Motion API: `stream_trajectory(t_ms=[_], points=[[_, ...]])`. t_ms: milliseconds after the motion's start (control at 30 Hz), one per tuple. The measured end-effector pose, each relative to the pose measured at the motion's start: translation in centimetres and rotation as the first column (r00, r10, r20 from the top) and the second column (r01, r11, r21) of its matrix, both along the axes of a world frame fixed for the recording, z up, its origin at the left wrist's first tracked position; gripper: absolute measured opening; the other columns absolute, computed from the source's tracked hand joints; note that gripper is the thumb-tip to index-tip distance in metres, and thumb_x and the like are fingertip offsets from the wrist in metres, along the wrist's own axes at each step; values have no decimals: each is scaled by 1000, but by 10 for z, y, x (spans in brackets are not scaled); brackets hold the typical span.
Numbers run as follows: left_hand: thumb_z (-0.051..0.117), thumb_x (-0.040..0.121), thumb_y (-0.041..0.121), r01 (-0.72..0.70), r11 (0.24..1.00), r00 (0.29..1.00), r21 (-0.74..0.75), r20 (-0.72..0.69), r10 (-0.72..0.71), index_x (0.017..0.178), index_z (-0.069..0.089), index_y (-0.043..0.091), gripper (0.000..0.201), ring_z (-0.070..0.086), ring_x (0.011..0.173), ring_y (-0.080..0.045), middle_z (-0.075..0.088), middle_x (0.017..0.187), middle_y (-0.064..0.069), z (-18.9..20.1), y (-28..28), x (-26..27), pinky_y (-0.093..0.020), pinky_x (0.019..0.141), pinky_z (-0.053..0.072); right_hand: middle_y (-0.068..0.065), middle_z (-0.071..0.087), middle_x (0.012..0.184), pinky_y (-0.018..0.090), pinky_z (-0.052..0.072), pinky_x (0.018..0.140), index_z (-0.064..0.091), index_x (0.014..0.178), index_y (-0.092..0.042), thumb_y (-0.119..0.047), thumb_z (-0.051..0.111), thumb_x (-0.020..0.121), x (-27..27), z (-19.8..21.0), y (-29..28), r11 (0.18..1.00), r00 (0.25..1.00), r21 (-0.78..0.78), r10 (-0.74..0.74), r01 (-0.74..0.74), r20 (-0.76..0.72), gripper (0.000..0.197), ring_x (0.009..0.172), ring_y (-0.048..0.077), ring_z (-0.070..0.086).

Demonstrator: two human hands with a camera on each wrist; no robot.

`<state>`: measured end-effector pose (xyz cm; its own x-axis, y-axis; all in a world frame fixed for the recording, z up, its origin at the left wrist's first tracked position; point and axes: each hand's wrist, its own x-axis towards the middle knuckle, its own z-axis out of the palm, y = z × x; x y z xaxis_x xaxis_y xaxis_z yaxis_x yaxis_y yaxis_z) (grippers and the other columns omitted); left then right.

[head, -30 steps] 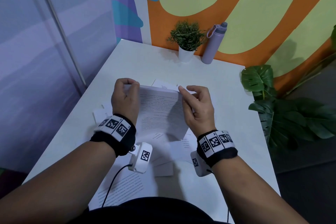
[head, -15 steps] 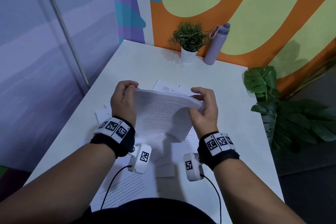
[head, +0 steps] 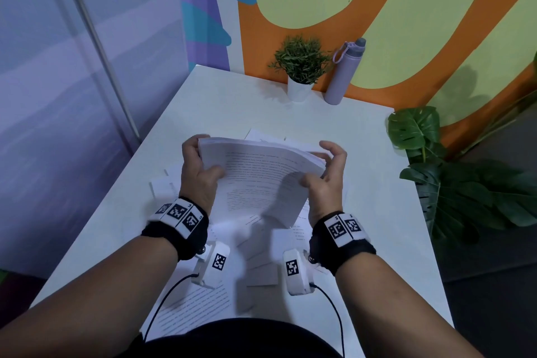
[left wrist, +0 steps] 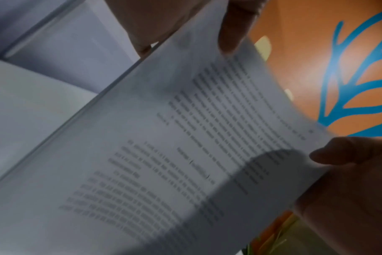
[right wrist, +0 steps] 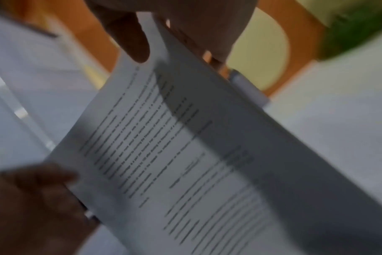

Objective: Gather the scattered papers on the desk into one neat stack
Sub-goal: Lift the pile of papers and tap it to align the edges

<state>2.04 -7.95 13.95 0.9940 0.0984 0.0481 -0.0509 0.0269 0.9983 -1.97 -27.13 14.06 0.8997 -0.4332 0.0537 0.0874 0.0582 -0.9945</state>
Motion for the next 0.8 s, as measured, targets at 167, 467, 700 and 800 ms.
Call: stream_trajectory(t_ms=[167, 467, 700, 800], points=[[41, 80, -9, -23, 998, 991, -61, -137, 14, 105, 41, 21, 39, 49, 76, -11, 50, 84, 3, 1, -11, -4, -25, 63, 38, -4, 54, 85, 26, 36, 62, 58, 86, -27, -3, 45, 46, 5, -9, 6, 991, 987, 116, -54, 72, -153, 48, 75, 17, 46], [56, 85, 35, -188, 979, 981, -82, -68, 182, 87, 52, 32, 5, 51, 78, 4, 55, 85, 15, 19, -18, 12, -20, 71, 38, -11, 63, 80, 27, 43, 68, 62, 86, -23, -8, 54, 60, -2, -7, 2, 997, 994, 34, 75, -73, -80, 32, 77, 12, 55], [45, 88, 22, -232, 973, 973, -3, -9, 232, 81, 53, 31, 15, 50, 75, 6, 55, 82, 16, 23, -17, 13, -17, 72, 39, 6, 51, 115, 17, 44, 88, 64, 120, -9, 8, 49, 79, 3, -3, 0, 736, 922, -650, 95, 190, 376, 46, 100, 10, 55], [40, 84, 16, -207, 978, 978, 12, -4, 207, 81, 56, 28, 20, 53, 86, -12, 59, 87, 10, 24, -16, 14, -29, 79, 41, 12, 54, 115, 29, 52, 77, 70, 112, -8, 0, 46, 82, 9, -8, -2, 595, 919, -772, 135, 225, 371, 39, 92, 23, 60]])
